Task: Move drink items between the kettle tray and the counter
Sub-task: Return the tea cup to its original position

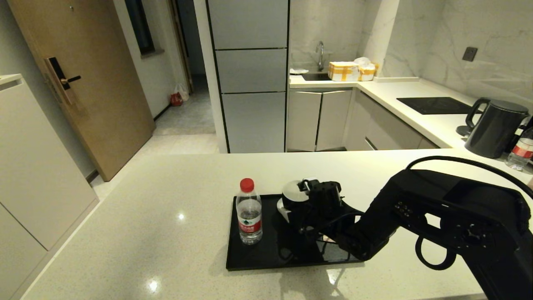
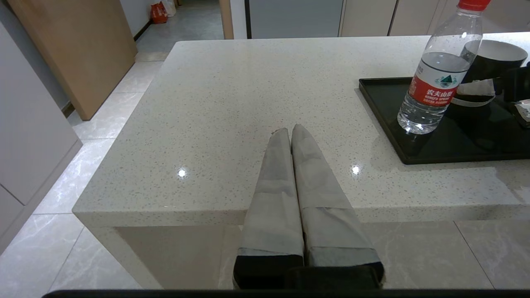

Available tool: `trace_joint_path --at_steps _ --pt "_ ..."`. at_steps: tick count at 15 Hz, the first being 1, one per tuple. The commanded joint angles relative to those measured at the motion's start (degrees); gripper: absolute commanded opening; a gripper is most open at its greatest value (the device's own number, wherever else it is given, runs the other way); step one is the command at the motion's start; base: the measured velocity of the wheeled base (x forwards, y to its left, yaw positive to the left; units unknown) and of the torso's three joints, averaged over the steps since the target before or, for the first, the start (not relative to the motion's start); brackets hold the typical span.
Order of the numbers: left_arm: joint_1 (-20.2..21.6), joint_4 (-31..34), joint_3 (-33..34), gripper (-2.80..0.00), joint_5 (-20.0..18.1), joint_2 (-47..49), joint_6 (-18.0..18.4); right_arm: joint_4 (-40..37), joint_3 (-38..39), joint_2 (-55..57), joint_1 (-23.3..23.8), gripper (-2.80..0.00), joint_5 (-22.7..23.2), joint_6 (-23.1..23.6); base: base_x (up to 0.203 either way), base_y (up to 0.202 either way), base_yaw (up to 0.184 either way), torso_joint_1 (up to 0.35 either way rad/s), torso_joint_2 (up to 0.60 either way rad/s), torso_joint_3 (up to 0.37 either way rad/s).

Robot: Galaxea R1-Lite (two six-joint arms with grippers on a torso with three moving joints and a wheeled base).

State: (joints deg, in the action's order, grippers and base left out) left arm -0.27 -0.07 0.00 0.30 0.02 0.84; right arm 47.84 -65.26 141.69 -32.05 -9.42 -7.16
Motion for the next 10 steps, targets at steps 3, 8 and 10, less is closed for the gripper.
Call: trace_joint_path --at_steps 3,8,10 --pt "0.0 0.0 0.1 -2.80 0.0 -0.1 0.0 1.3 4.6 -2.1 -0.1 0.00 0.0 -0.4 0.000 0.000 0.000 0.000 0.00 0.000" --pt "0.0 0.0 0.1 -2.80 0.0 -0.1 0.0 3.0 9.7 -5.8 -0.9 0.00 0.3 -0.6 0.000 0.000 0.000 0.000 0.00 0.000" --pt "0.0 0.0 0.1 -2.80 0.0 -0.1 0.0 3.3 13.0 -9.5 -1.0 0.00 0.6 -0.7 0.000 0.000 0.000 0.000 0.00 0.000"
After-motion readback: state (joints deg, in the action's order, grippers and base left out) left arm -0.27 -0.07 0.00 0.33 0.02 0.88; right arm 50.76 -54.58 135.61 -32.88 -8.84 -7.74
